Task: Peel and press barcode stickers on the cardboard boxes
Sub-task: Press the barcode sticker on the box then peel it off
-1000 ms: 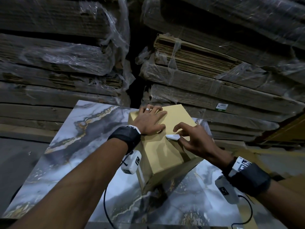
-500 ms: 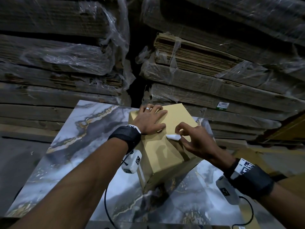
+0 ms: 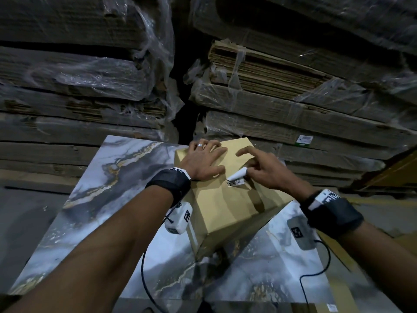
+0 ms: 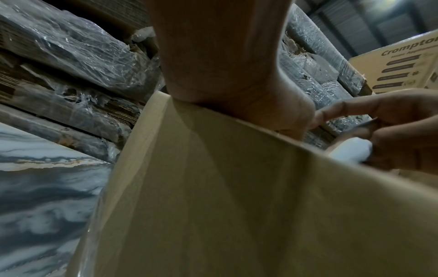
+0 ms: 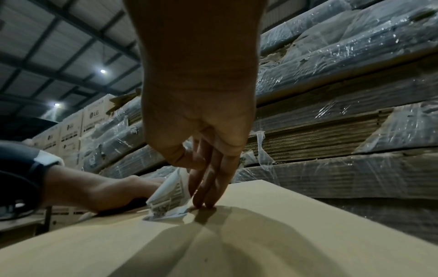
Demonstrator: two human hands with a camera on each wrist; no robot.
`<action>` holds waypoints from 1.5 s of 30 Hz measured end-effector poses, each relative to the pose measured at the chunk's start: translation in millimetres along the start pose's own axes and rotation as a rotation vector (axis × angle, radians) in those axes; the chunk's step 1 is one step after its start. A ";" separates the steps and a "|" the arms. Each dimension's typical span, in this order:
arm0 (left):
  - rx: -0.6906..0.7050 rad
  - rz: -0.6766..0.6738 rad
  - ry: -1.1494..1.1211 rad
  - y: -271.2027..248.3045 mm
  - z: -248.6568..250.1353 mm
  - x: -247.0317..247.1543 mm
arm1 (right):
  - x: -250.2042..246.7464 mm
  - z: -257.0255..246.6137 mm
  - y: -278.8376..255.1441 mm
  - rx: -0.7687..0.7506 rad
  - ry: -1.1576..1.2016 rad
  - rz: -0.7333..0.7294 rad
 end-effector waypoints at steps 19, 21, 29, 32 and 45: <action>-0.003 -0.009 0.006 -1.0 0.3 -0.4 | 35.4 -15.5 -5.9 -0.278 -0.243 -0.131; -0.001 -0.003 0.010 -1.2 0.2 -1.0 | 37.3 -23.6 -0.1 -0.325 -0.295 -0.164; -0.005 -0.002 -0.005 -1.3 -1.0 0.0 | 41.5 -35.7 6.5 -0.353 -0.317 -0.176; -0.007 0.002 -0.003 -1.2 -0.7 -0.5 | 41.6 -31.6 11.7 -0.336 -0.339 -0.206; -0.015 -0.004 0.001 -3.2 0.1 -3.4 | 23.9 -26.4 5.4 -0.362 -0.175 -0.111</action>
Point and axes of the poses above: each hand's wrist, its own y-axis towards the middle knuckle, its own x-axis out of the palm, z = x × y, the point moved 10 cm from there along y, towards the middle knuckle, and after that the axes turned 9 degrees about -x, right-handed, at the moved point
